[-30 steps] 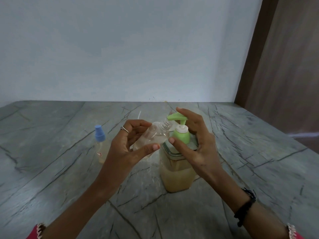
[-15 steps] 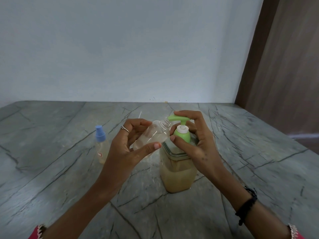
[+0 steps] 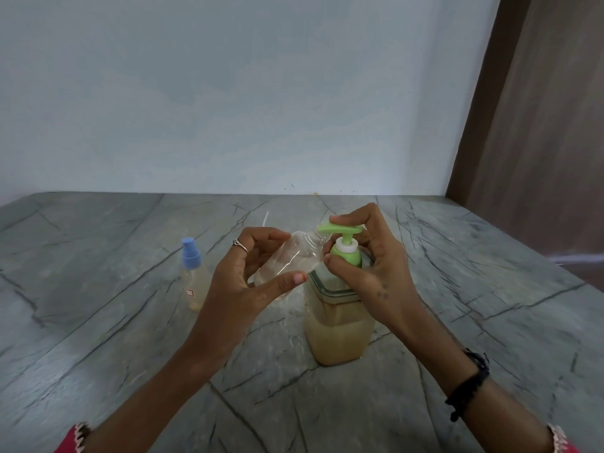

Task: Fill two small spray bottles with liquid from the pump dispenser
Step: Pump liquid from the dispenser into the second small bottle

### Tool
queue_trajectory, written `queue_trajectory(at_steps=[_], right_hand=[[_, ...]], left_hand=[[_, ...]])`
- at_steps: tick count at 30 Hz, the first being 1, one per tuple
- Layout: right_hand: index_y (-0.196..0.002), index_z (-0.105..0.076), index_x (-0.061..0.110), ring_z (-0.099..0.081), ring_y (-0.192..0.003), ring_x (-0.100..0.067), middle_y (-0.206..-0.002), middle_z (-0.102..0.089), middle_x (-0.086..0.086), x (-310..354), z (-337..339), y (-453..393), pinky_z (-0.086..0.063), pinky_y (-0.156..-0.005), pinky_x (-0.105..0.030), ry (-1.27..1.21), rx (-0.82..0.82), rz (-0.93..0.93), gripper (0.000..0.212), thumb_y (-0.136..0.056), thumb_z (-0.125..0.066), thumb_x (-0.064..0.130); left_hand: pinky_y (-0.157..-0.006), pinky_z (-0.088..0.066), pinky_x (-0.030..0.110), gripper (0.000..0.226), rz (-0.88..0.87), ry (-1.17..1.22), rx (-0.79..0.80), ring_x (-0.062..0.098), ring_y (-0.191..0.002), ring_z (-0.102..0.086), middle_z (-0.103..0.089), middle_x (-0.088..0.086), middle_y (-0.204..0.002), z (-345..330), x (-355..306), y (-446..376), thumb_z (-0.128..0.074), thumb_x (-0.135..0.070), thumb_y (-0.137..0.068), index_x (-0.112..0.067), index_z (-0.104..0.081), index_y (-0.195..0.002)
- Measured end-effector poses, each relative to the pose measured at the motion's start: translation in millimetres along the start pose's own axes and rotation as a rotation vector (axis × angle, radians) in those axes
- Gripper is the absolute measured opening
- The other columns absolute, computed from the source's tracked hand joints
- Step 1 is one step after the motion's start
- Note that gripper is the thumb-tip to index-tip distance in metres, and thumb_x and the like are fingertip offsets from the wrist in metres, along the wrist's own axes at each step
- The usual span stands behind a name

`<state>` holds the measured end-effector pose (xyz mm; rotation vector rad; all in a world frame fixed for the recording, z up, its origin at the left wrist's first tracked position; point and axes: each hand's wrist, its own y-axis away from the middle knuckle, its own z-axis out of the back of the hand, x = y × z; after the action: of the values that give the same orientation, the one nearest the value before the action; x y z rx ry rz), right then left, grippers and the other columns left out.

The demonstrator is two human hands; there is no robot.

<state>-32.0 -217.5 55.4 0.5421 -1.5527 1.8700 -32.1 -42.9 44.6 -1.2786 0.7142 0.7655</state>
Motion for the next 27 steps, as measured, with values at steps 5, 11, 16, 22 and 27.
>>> queue_trajectory(at_steps=[5,11,16,22,27], right_hand=[[-0.107,-0.047,0.033,-0.065,-0.081,-0.016,-0.096,-0.065,0.012,-1.0,1.3,2.6,-0.054,-0.067,-0.020,-0.004,0.055,0.013,0.045,-0.081,-0.063,0.000],[-0.108,-0.047,0.051,-0.063,-0.083,-0.012,-0.096,-0.064,0.019,-1.4,1.8,1.4,-0.053,-0.069,-0.018,0.023,0.068,0.037,0.054,-0.083,-0.062,0.006],[-0.099,-0.056,0.034,-0.064,-0.075,-0.005,-0.082,-0.067,0.012,-1.5,0.8,0.6,-0.050,-0.068,-0.015,-0.058,0.000,0.015,0.041,-0.076,-0.063,0.001],[-0.080,-0.056,0.036,-0.060,-0.063,-0.005,-0.070,-0.066,0.011,-0.5,-1.8,-5.0,-0.047,-0.056,-0.023,-0.072,-0.038,-0.014,0.034,-0.070,-0.063,0.004],[-0.084,-0.056,0.034,-0.062,-0.066,-0.006,-0.075,-0.067,0.008,-1.0,-0.9,-4.5,-0.048,-0.060,-0.019,-0.048,-0.027,-0.008,0.034,-0.071,-0.064,0.003]], left_hand=[[-0.075,-0.052,0.014,0.049,0.009,0.039,-0.004,0.001,-0.096,-0.063,-0.066,-0.021,-0.096,-0.3,0.5,0.4,-0.073,-0.043,-0.051,-0.033,-0.057,-0.096],[-0.073,-0.051,0.013,0.049,0.004,0.047,-0.006,0.002,-0.098,-0.063,-0.066,-0.020,-0.098,0.1,1.6,-0.2,-0.073,-0.043,-0.051,-0.033,-0.056,-0.096],[-0.074,-0.051,0.012,0.048,-0.010,0.030,-0.007,0.001,-0.096,-0.063,-0.066,-0.022,-0.096,-0.4,1.4,-1.2,-0.076,-0.038,-0.053,-0.032,-0.056,-0.097],[-0.076,-0.051,0.013,0.048,-0.010,0.016,0.008,0.002,-0.098,-0.063,-0.066,-0.020,-0.098,0.5,1.1,-1.3,-0.074,-0.043,-0.053,-0.033,-0.057,-0.097],[-0.077,-0.052,0.016,0.049,-0.004,0.012,0.013,0.004,-0.099,-0.063,-0.066,-0.018,-0.099,1.3,1.9,-1.4,-0.074,-0.043,-0.054,-0.032,-0.057,-0.098]])
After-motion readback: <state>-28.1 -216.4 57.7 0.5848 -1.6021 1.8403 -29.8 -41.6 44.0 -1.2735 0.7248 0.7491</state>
